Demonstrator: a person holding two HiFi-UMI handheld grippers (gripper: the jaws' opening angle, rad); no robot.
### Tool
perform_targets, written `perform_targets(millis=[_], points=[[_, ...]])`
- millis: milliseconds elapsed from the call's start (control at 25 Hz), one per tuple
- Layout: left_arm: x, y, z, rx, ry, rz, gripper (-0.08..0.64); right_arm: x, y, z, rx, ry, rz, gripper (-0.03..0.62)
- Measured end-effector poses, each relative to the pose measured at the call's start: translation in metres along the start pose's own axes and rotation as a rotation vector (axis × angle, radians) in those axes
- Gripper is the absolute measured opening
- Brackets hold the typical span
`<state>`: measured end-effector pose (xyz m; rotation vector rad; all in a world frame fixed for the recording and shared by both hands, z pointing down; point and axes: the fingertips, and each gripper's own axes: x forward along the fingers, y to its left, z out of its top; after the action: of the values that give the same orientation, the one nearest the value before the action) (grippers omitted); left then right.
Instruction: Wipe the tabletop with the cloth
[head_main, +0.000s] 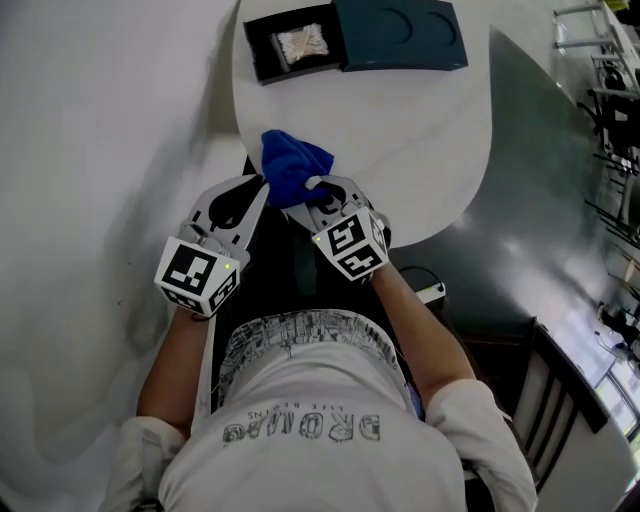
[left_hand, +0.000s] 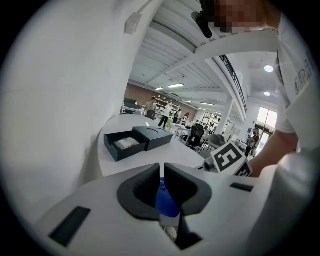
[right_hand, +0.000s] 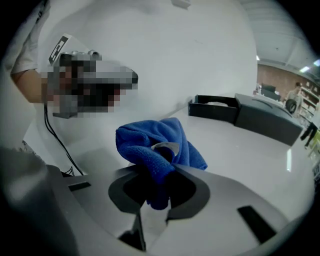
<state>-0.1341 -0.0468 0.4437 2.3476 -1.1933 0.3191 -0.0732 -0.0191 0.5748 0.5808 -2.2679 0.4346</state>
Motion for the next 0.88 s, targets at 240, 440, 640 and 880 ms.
perform_targets(millis=[240,440,640,880], points=[[0.035,-0.037,0.005,0.055,0.028,-0.092,0.046,-0.031,-0.024,-0.036,0.082,0.0,-0.068,0.077],[0.065,-0.073,0.012,0.1,0.053,-0.171,0.046,-0.064,-0.046,-0.067,0.152,0.0,-0.133,0.077],[0.095,-0.11,0.015,0.141,0.076,-0.25,0.046,-0.1,-0.074,-0.102,0.239,-0.001,-0.215,0.077],[0.124,-0.15,0.016,0.186,0.105,-0.345,0.046,-0.138,-0.099,-0.141,0.329,0.005,-0.312,0.077]])
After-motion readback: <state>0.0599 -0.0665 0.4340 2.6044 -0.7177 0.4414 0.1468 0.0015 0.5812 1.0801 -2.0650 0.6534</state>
